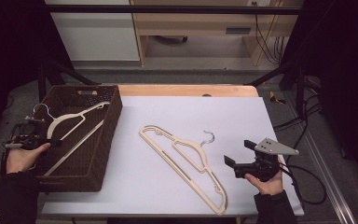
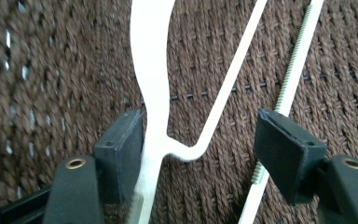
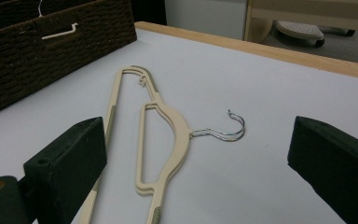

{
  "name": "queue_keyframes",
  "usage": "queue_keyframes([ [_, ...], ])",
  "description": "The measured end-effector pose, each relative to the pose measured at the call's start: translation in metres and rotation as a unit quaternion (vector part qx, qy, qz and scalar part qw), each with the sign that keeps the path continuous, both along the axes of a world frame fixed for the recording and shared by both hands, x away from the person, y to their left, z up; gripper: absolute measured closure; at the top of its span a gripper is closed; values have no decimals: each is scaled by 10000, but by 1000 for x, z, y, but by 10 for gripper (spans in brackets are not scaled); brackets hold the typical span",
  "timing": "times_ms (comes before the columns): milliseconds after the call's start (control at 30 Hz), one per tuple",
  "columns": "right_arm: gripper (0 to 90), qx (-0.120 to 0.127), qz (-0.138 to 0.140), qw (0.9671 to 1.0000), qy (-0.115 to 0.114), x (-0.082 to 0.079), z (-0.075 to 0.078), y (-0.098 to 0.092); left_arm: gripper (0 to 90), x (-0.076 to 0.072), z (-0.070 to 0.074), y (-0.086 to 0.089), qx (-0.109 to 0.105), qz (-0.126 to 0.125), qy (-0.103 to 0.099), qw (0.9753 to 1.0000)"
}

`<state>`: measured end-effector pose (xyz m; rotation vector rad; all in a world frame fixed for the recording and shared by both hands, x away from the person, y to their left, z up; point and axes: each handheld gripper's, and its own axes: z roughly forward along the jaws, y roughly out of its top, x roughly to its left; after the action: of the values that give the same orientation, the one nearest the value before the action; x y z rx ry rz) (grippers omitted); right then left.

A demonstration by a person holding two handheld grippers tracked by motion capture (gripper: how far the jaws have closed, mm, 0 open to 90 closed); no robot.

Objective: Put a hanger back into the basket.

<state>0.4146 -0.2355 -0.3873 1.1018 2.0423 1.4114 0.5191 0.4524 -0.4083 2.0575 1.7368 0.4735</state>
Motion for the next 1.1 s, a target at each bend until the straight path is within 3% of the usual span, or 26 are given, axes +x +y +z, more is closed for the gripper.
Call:
queue_keyframes([
  [100, 49, 5, -10, 10000, -22, 0, 0, -1, 323, -1, 2, 0, -78, 22, -89, 9999],
  [167, 49, 7, 9, 10000, -24, -1, 1, -2, 313, -3, 6, 1, -132, 0, -277, 9995],
  [267, 51, 34, -31, 10000, -55, -1, 2, -2, 303, -7, 18, 2, -350, -10, -660, 9972],
  [333, 51, 65, -38, 10000, -52, -1, 2, -2, 286, -12, 29, 1, -420, -22, -1000, 9941],
  [467, 53, 45, -49, 9999, -79, -1, 3, -3, 264, -25, 55, -7, -739, -136, -1776, 9812],
  [600, 54, 89, -64, 9999, -61, -1, 3, -3, 225, -41, 76, -26, -956, -476, -2246, 9686],
  [733, 56, 76, -44, 9999, -61, -1, 2, -3, 179, -55, 89, -55, -1080, -899, -2684, 9530],
  [833, 59, 82, -63, 9999, -51, -1, 2, -2, 144, -67, 97, -80, -1149, -1221, -2947, 9408],
  [933, 64, 110, -59, 9999, -28, 0, 1, -2, 126, -79, 100, -105, -1329, -1497, -3192, 9263],
  [1033, 66, 116, -51, 9999, 6, 0, 1, 0, 112, -87, 96, -128, -1440, -1692, -3310, 9171],
  [1100, 68, 82, -26, 10000, 11, 0, 0, 1, 102, -90, 91, -141, -1497, -1802, -3345, 9128],
])
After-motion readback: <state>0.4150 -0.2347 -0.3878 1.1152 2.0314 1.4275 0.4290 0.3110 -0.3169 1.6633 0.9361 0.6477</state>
